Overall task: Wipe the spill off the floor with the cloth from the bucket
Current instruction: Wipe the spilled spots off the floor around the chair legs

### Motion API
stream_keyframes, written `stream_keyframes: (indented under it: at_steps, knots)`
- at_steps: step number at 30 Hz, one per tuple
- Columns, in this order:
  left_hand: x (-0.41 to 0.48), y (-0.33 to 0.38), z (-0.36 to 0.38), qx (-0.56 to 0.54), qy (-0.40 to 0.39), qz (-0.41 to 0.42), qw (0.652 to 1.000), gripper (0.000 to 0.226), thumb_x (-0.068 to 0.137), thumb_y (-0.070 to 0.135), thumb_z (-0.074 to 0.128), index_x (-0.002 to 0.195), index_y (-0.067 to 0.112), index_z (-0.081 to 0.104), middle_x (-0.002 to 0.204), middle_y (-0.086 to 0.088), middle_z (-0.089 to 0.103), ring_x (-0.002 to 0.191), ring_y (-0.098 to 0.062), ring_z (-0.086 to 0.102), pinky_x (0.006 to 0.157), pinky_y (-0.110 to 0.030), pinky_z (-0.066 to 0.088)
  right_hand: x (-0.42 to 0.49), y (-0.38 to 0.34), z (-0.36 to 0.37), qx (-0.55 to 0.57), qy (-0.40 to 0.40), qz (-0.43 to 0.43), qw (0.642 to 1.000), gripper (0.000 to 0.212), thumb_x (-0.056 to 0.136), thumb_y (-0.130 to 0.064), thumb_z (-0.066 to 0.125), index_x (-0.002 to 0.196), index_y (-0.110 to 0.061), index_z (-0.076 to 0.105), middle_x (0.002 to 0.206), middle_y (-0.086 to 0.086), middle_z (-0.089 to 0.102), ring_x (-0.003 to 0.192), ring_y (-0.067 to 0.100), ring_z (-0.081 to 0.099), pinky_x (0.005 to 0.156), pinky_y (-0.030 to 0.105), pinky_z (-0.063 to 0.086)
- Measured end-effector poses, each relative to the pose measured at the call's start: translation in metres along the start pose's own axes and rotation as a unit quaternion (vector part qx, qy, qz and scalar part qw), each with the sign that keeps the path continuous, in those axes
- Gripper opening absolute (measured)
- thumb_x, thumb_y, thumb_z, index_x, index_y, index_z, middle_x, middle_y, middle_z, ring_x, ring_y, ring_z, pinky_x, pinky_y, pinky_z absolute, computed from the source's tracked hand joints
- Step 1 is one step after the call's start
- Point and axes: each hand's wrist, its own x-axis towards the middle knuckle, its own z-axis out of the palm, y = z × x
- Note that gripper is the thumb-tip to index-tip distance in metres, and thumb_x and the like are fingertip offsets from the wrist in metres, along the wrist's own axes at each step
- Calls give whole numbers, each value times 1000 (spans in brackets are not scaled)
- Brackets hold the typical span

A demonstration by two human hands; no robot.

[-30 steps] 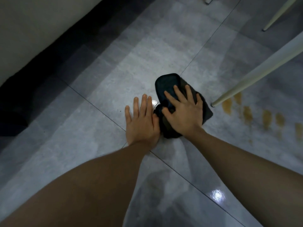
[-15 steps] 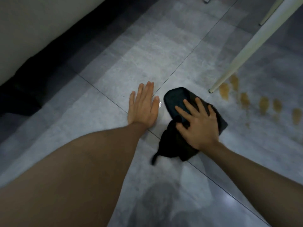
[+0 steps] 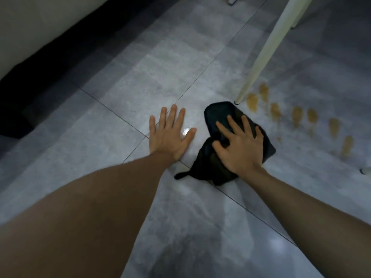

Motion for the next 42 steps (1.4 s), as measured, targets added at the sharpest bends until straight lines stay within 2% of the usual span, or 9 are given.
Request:
stream_keyframes:
  at_steps: [3, 10, 18, 25, 27, 29, 34, 38, 42]
  knots:
    - [1, 0, 2, 15, 13, -1, 1000, 73, 97, 69, 6, 160, 34, -7, 169, 5, -13, 155, -22, -14, 123, -54, -6, 30, -24, 2, 10, 0, 57, 998, 67, 89, -71, 30, 151, -49, 35, 167, -6, 24, 155, 29, 8, 120, 61, 10]
    - [0, 2, 1, 12, 18, -4, 1000, 71, 98, 67, 7, 160, 35, -5, 169, 5, -10, 155, -21, -12, 123, -52, -8, -10, -13, 9, 21, 24, -26, 999, 64, 86, -69, 31, 145, -48, 48, 161, -8, 37, 153, 28, 22, 120, 61, 14]
    - [2, 3, 1, 36, 14, -1, 999, 72, 98, 67, 5, 160, 33, -6, 170, 2, -8, 155, -25, -11, 123, -55, -4, 30, -25, 3, 17, 2, 45, 999, 67, 88, -73, 30, 151, -49, 37, 166, -6, 25, 155, 29, 9, 119, 62, 11]
    - [14, 45, -12, -24, 61, -17, 998, 74, 93, 67, 33, 151, 20, 33, 157, -7, 34, 143, -34, 26, 118, -54, 18, -43, 28, 3, 28, 24, 19, 999, 66, 85, -72, 32, 144, -48, 49, 160, -7, 39, 152, 28, 23, 119, 61, 15]
    - [17, 70, -8, -37, 43, 49, 997, 77, 93, 68, 35, 155, 23, 28, 161, -5, 30, 145, -32, 25, 120, -53, 17, -33, 47, -6, 19, 1, 56, 998, 67, 85, -74, 30, 146, -51, 43, 163, -8, 33, 154, 26, 17, 119, 61, 14]
    - [15, 93, 2, -16, 8, 88, 996, 73, 99, 65, 26, 161, 30, 12, 169, 0, 11, 153, -30, 7, 122, -55, 5, -7, 51, -11, 18, -4, 102, 995, 68, 86, -76, 30, 149, -52, 37, 166, -9, 25, 156, 24, 8, 119, 61, 12]
    - [16, 102, 14, 36, -2, 72, 997, 61, 104, 55, 10, 160, 36, -5, 169, 6, -7, 155, -25, -11, 122, -58, -5, 6, 52, -8, 15, 7, 89, 996, 65, 89, -73, 29, 150, -50, 37, 166, -8, 25, 156, 25, 9, 120, 60, 11]
    - [22, 106, 5, 10, 21, 86, 996, 62, 101, 55, 26, 156, 28, 24, 163, -5, 24, 148, -35, 16, 121, -58, 7, -42, 79, 0, 26, 59, 92, 994, 58, 88, -68, 37, 142, -50, 50, 160, -9, 40, 153, 25, 23, 119, 60, 15]
    - [53, 125, -6, -2, 33, 66, 997, 56, 94, 50, 35, 146, 27, 37, 147, -10, 38, 129, -35, 33, 114, -55, 20, -13, 98, -12, 27, 16, 140, 990, 62, 88, -73, 32, 147, -53, 41, 165, -12, 27, 155, 23, 11, 119, 61, 11]
